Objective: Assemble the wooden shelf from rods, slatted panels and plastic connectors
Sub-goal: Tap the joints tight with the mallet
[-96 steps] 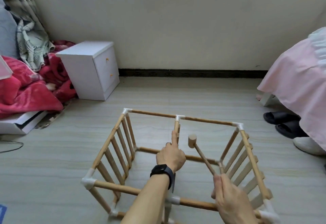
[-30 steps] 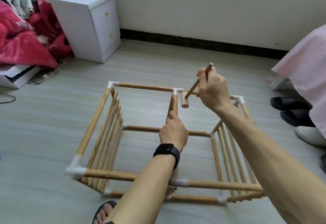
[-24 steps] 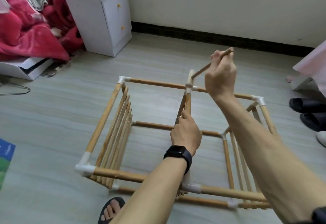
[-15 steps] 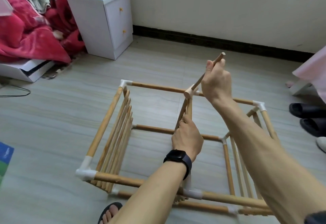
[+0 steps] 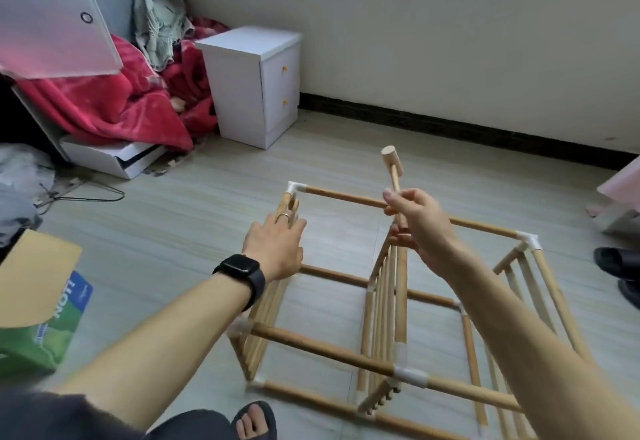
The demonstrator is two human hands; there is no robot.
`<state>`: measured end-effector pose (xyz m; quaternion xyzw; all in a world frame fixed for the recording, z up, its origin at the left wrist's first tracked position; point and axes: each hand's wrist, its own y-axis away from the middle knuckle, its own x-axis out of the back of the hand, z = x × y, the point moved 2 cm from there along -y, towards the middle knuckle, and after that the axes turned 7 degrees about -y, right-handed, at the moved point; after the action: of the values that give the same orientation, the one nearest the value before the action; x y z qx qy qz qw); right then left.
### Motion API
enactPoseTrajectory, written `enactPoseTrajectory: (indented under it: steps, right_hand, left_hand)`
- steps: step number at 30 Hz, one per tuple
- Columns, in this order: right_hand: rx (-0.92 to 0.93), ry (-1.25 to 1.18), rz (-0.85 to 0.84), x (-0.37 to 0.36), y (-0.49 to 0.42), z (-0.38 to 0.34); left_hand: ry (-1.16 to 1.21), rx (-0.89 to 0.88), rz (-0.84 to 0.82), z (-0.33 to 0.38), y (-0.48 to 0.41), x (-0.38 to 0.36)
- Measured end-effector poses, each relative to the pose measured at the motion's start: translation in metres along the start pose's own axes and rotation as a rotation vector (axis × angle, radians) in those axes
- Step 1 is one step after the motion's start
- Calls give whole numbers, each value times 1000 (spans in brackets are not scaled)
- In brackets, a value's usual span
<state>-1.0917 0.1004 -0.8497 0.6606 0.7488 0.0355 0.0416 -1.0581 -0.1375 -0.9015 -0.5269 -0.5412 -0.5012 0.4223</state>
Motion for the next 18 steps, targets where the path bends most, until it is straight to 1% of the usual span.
enactPoseTrajectory:
  steps: [1, 2, 4, 5, 7, 9, 10, 12, 14, 16, 17, 18]
  right_hand:
    - [29, 86, 33, -9, -2, 5]
    - [53, 171, 59, -18, -5, 11]
    - [72, 358, 78, -38, -12, 22]
    - [81, 514, 76, -47, -17, 27]
    - [73, 811, 49, -61, -24, 35]
    - [68, 932, 18, -73, -29, 40]
    - [110, 974, 17, -78, -31, 41]
    - [262, 1000, 55, -87, -35, 37]
    - [407, 901, 123, -95, -43, 27]
    - [547, 773, 239, -100, -52, 16]
    - [604, 714, 293, -102, -55, 14]
    - [624, 672, 314, -104, -58, 15]
  left_hand:
    - [96, 93, -3, -13, 11, -10]
    - [195, 178, -43, -21, 21, -22]
    - [376, 290, -130, -26, 36, -47]
    - [449, 325, -132, -27, 40, -54]
    - [498, 348, -72, -27, 39, -58]
    - [489, 339, -35, -25, 36, -56]
    - [481, 341, -27, -25, 34, -56]
    - [475, 349, -19, -25, 33, -55]
    - [501, 345, -5, -25, 33, -55]
    - [523, 339, 3, -24, 33, -56]
    - [528, 339, 9, -24, 32, -56]
    - [529, 340, 15, -24, 31, -56]
